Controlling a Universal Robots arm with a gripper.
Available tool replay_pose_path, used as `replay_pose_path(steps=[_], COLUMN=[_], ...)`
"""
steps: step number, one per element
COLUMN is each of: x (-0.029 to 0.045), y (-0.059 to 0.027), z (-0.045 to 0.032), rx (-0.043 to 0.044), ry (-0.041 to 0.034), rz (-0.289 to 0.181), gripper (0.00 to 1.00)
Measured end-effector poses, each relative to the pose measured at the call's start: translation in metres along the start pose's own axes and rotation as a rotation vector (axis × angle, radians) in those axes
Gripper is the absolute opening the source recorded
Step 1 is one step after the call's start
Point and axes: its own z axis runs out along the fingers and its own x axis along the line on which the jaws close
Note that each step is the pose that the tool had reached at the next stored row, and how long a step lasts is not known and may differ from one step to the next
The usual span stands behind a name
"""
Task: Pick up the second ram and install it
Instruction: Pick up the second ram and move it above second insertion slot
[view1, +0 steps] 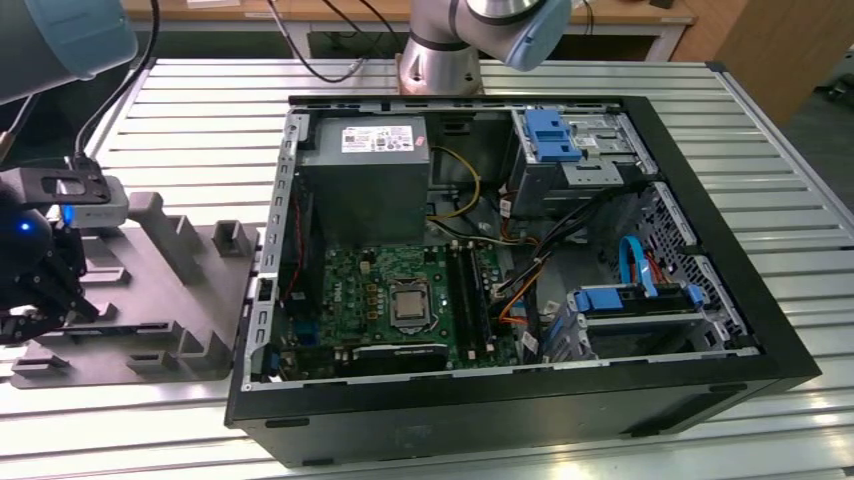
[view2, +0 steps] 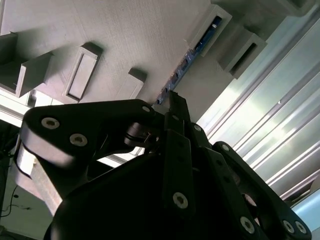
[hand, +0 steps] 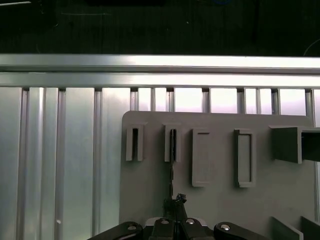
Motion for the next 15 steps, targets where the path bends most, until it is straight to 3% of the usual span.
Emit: replay_pose_path(steps=[12, 15], x=[0.0003, 0.0003], y=[0.0022, 0.0022], z=[0.0040, 0.0040], rx=[-0.0001, 0.0000], ry=[0.0033, 0.0037], rz=[-0.003, -0.003], gripper=[0.10, 0.17])
